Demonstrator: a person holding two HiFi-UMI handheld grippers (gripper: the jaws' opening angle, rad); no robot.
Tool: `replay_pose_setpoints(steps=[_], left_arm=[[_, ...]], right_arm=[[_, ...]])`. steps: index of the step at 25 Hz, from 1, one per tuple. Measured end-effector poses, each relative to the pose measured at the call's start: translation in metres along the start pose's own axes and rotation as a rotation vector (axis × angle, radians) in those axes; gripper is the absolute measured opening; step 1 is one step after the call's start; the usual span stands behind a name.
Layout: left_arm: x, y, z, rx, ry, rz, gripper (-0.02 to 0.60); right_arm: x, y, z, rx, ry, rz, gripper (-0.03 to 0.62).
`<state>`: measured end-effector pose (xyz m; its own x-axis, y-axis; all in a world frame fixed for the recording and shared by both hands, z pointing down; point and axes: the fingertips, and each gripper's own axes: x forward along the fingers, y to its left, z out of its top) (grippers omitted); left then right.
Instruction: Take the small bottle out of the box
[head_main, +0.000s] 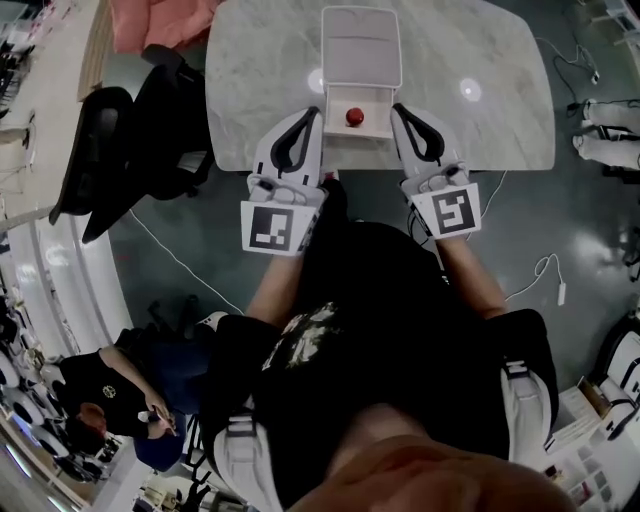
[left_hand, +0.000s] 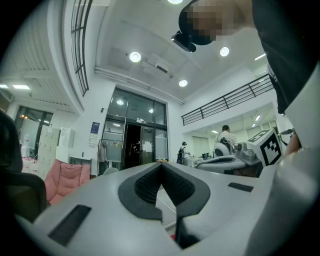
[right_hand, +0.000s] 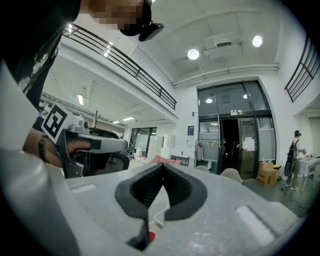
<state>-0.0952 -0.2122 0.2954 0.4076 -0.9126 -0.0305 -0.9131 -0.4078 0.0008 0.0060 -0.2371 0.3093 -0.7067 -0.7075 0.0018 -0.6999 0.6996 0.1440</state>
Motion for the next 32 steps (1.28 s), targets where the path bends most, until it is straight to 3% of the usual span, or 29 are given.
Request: replay_pose_setpoints(steps=[5,17,22,32], left_arm=[[0.025,0.032,0.005,0.059,0.014,-0.006,0.009],[0.086,0.078,0.004,0.061,0.032,-0.117,0.009],[0.105,0.097,-0.007,0.059,0.049,-0.159,0.009],[0.129,0.109,-0.026,0.036,0.088,-0.173,0.009]], right_arm=[[0.024,-0.026,0.001,0.005,0.015,-0.056,-0.005],[0.095,-0.056,0.006,-0.005,-0.008,-0.115,-0.005],[0.110,-0.067,-0.009,0.010,0.044,-0.136,-0.005],[0.130,-0.084,-0.031,0.025,0.084,-0.172,-0.005]])
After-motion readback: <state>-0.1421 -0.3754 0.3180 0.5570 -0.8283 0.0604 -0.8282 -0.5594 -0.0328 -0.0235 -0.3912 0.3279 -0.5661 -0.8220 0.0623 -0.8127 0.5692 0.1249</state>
